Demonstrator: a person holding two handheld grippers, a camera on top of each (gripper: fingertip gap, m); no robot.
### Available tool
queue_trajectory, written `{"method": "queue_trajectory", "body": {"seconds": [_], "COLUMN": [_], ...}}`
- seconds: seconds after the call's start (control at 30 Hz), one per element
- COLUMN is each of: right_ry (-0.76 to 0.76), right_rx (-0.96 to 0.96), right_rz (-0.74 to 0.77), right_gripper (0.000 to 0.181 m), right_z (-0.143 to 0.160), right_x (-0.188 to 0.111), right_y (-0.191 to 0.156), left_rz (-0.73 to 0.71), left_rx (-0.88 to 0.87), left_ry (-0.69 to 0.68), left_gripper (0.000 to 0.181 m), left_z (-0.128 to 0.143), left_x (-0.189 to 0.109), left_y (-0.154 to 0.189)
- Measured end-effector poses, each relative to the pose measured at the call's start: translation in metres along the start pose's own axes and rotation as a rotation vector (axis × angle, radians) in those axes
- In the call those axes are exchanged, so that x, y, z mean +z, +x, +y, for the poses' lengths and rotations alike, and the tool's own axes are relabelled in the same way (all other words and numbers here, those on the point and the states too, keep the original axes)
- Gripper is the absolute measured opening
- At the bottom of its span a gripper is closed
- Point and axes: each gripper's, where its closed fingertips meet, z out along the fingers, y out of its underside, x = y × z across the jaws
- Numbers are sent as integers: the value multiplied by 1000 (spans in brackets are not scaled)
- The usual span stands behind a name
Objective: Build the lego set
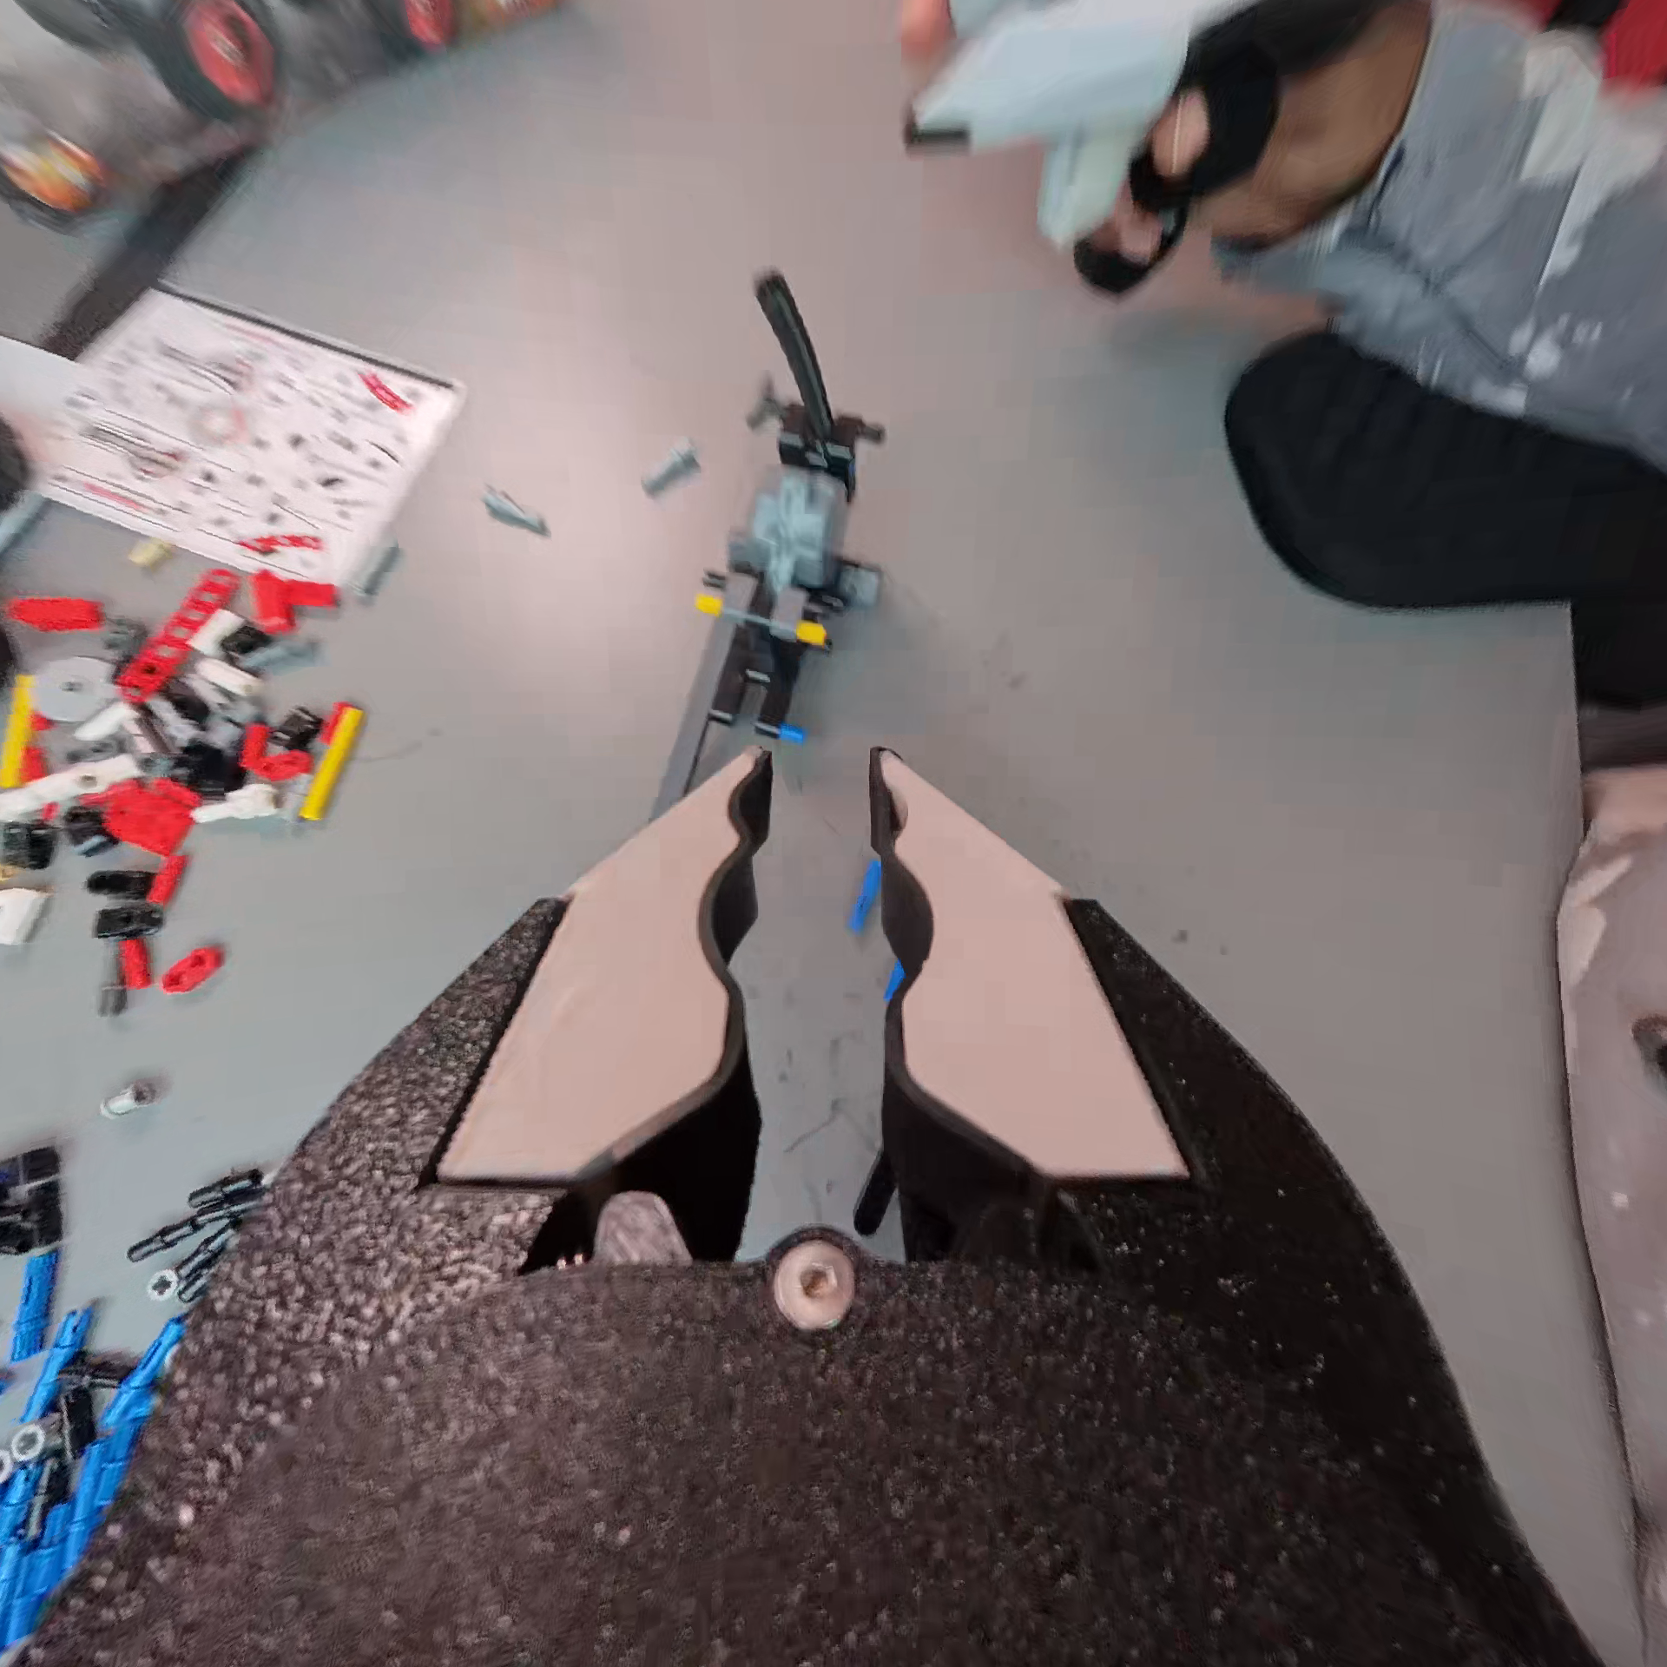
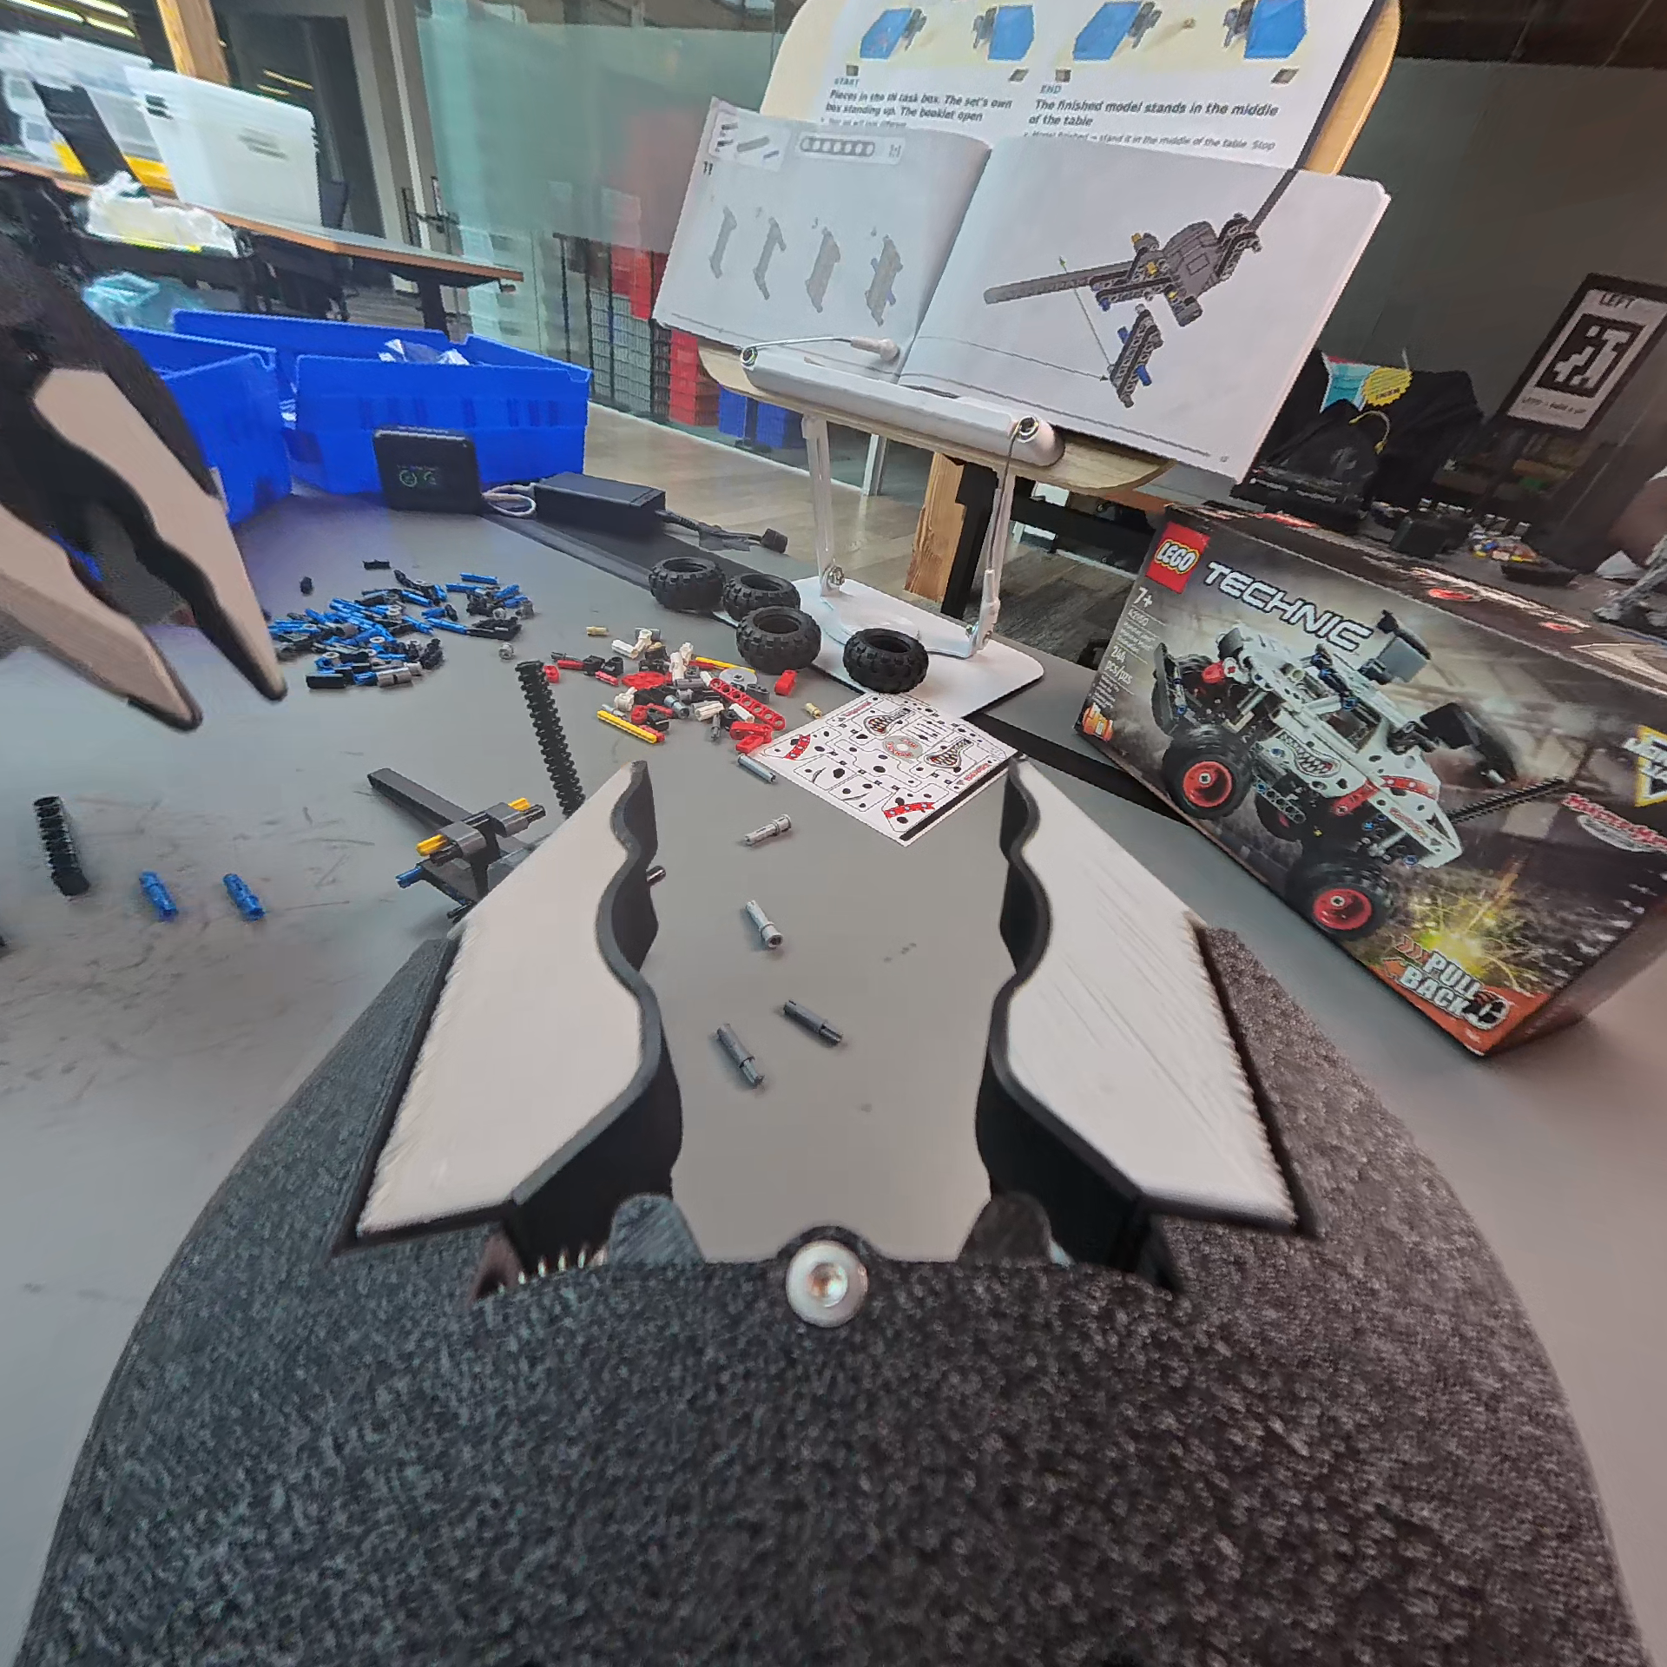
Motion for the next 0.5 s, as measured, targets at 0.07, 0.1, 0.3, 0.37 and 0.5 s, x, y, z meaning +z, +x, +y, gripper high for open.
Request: {"method": "queue_trajectory", "body": {"seconds": [0.07,0.1,0.3,0.37,0.5], "right_ry": [-6,-12,-105,-158,-326], "right_rx": [-6,-12,-67,-108,-208], "right_rz": [-26,-39,-162,-199,-282], "right_gripper": [78,78,78,77,84], "right_z": [3,5,25,34,60], "right_x": [3,4,16,21,34], "right_y": [-6,-10,-43,-54,-74], "left_rz": [-78,-114,-242,-246,-227], "left_rx": [-56,-79,-205,-252,-278], "left_ry": [216,304,694,793,883], "left_gripper": [26,28,51,60,70], "left_z": [-15,-17,-6,-1,0], "left_x": [-21,-31,-90,-103,-117], "left_y": [-8,-12,-30,-38,-46]}}
